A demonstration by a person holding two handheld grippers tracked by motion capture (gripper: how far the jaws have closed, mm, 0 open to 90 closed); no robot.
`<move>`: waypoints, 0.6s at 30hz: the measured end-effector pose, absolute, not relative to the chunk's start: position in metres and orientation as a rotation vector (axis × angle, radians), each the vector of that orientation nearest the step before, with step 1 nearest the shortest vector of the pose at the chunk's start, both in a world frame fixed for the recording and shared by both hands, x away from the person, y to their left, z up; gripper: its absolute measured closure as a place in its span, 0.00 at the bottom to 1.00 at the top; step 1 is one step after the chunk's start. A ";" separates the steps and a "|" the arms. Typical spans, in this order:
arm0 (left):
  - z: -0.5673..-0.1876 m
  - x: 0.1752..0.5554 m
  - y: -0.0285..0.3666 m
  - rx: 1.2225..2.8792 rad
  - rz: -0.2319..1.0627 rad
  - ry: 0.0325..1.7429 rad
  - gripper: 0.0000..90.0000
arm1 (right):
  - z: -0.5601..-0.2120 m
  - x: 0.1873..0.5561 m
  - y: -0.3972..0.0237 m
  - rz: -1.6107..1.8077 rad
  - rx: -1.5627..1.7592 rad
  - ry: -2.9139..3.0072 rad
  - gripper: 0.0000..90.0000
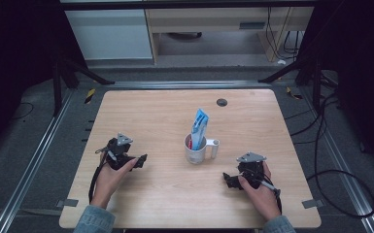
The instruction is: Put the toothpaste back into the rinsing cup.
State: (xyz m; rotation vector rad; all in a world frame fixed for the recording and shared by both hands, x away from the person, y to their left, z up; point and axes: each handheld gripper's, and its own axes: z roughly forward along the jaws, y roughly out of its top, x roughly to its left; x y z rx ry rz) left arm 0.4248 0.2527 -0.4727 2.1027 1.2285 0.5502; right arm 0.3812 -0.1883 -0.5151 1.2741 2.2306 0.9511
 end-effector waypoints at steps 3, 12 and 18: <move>-0.482 0.427 0.267 2.099 0.547 1.299 0.08 | -0.515 0.381 -0.188 0.951 1.274 2.231 0.00; -0.500 0.436 0.279 2.120 0.520 1.369 0.05 | -0.515 0.381 -0.188 0.951 1.275 2.231 0.00; -0.503 0.438 0.282 2.096 0.540 1.349 0.03 | -0.515 0.381 -0.188 0.951 1.275 2.231 0.00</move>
